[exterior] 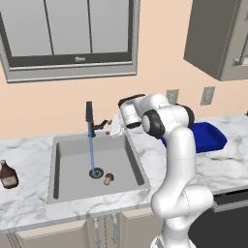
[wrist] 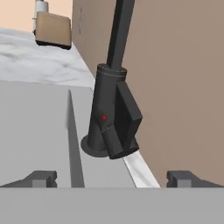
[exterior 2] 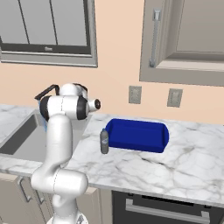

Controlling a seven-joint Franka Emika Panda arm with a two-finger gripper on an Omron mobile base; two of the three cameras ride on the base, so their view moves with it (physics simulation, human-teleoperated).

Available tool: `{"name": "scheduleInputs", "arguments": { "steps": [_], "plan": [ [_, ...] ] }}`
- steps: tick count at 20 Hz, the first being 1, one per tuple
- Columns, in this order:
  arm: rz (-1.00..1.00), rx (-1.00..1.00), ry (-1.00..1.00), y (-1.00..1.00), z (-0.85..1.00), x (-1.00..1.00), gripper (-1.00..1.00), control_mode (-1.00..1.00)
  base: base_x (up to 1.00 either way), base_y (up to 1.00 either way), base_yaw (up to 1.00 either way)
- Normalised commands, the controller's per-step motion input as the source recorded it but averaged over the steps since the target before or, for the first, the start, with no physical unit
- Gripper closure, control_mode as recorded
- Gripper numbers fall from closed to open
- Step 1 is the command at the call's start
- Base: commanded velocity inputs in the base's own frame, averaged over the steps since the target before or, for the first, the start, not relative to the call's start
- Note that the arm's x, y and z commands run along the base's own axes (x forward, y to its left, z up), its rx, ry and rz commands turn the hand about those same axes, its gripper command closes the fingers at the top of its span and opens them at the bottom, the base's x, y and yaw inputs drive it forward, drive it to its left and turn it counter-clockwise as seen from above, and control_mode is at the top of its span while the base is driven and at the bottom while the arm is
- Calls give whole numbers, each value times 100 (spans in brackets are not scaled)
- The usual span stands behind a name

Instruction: Pick up all produce items and place them in the sink. Turn on the sink faucet to wash them. Then turn the sink off and put them in the tray.

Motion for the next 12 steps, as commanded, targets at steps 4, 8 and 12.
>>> {"name": "scheduleInputs", "arguments": {
  "steps": [4,8,12],
  "plan": [
    [5,0,0,36,-9,29,-100,-100,0,0,0],
    [8,0,0,43,-1,19,-100,-100,0,0,0],
    [14,0,0,50,0,3,-100,-100,0,0,0]
  ]
}}
